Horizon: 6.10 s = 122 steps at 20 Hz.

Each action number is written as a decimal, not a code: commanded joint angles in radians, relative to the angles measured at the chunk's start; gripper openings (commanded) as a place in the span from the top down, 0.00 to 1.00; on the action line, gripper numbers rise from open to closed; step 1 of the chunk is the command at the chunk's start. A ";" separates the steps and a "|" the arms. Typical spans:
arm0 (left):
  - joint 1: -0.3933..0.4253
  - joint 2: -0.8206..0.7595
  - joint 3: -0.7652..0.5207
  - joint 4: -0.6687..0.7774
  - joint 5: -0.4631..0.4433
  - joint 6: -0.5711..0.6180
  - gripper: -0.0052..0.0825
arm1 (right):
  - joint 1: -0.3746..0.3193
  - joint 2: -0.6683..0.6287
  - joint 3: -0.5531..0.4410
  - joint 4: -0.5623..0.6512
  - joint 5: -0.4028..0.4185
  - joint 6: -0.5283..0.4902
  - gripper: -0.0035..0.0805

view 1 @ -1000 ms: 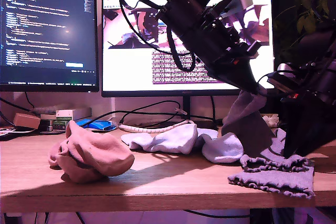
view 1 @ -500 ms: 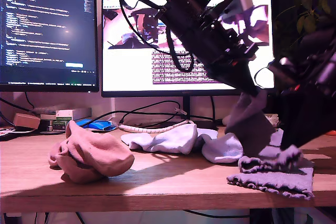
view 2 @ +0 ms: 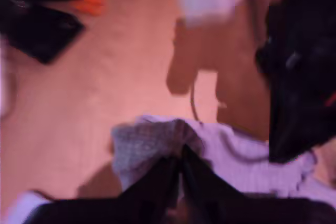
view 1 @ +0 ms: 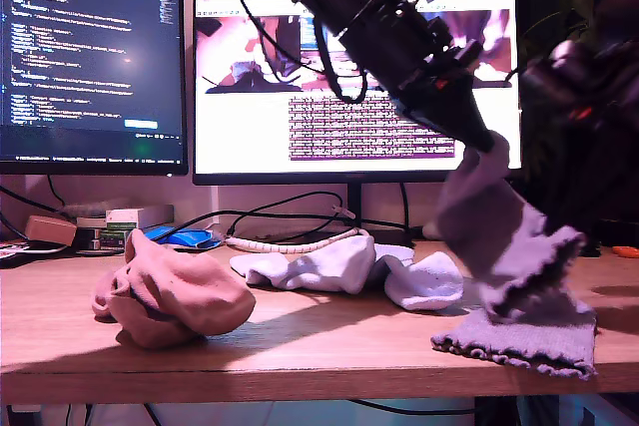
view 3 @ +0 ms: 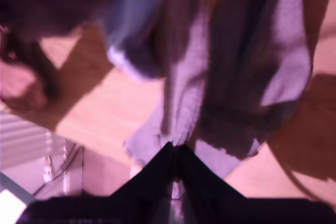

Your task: Pair up the socks based on colour and pattern, by placing them on top of one another

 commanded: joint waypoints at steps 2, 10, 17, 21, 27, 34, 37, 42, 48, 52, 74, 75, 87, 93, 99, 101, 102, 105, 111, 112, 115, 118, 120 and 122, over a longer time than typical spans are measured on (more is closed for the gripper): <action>-0.003 -0.008 -0.002 -0.035 0.060 0.022 0.96 | 0.003 -0.046 -0.102 0.029 -0.012 0.035 0.97; 0.052 -0.011 0.082 -0.270 0.281 0.064 0.96 | 0.006 -0.174 -0.338 0.208 -0.087 0.166 0.97; 0.053 -0.008 0.093 -0.248 0.280 0.072 0.97 | 0.054 -0.174 -0.364 0.328 -0.139 0.267 0.97; 0.053 0.013 0.093 -0.222 0.283 0.072 0.97 | 0.071 -0.174 -0.398 0.386 -0.101 0.296 0.97; 0.052 0.071 0.093 -0.153 0.293 0.068 0.97 | 0.071 -0.173 -0.463 0.476 0.032 0.362 0.97; 0.026 0.127 0.093 -0.035 0.306 0.072 0.97 | 0.075 -0.173 -0.463 0.475 0.099 0.408 0.97; 0.022 0.140 0.093 0.029 0.309 0.072 0.96 | 0.092 -0.173 -0.463 0.484 0.128 0.449 0.97; 0.022 0.149 0.093 0.042 0.255 0.145 0.59 | 0.126 -0.173 -0.463 0.490 0.144 0.469 0.97; 0.022 0.147 0.100 0.065 0.065 0.158 0.64 | 0.134 -0.173 -0.463 0.491 0.150 0.472 0.97; 0.023 0.146 0.174 -0.057 -0.049 0.140 0.96 | 0.134 -0.173 -0.462 0.517 0.139 0.471 0.97; 0.227 0.036 0.239 -0.514 0.043 0.015 0.96 | 0.118 -0.481 -0.381 0.211 0.103 0.168 0.98; 0.233 0.036 0.237 -0.525 0.042 -0.008 0.96 | 0.118 -0.502 -0.381 0.209 0.147 0.145 0.97; 0.253 -0.014 -0.066 -0.237 0.047 0.191 0.96 | 0.124 -0.678 -0.381 0.235 0.294 0.052 0.97; 0.283 -0.002 -0.071 -0.068 0.085 0.311 0.42 | 0.127 -0.678 -0.381 0.235 0.269 0.052 0.97; 0.278 0.053 -0.071 -0.061 0.154 0.347 0.37 | 0.127 -0.677 -0.381 0.246 0.269 0.052 0.97; 0.275 0.080 -0.071 -0.064 0.164 0.361 0.37 | 0.127 -0.677 -0.381 0.246 0.269 0.052 0.97; 0.274 0.097 -0.071 -0.063 0.163 0.361 0.37 | 0.127 -0.677 -0.381 0.246 0.269 0.052 0.97; 0.271 0.134 -0.071 -0.064 0.148 0.368 0.37 | 0.127 -0.677 -0.381 0.246 0.259 0.052 0.97; 0.267 0.144 -0.071 -0.087 0.141 0.368 0.78 | 0.127 -0.677 -0.381 0.246 0.246 0.053 0.97; 0.264 0.144 -0.071 -0.107 0.140 0.368 0.90 | 0.127 -0.677 -0.381 0.246 0.246 0.053 0.97; 0.255 0.139 -0.069 -0.179 0.142 0.365 0.96 | 0.127 -0.676 -0.381 0.258 0.246 0.053 0.97; 0.242 0.103 -0.069 -0.240 0.150 0.316 0.96 | 0.127 -0.675 -0.381 0.260 0.247 0.053 0.97; 0.228 0.069 -0.069 -0.276 0.160 0.279 0.96 | 0.127 -0.675 -0.381 0.260 0.247 0.053 0.97; 0.211 0.046 -0.069 -0.335 0.164 0.263 0.96 | 0.127 -0.675 -0.381 0.262 0.247 0.053 0.97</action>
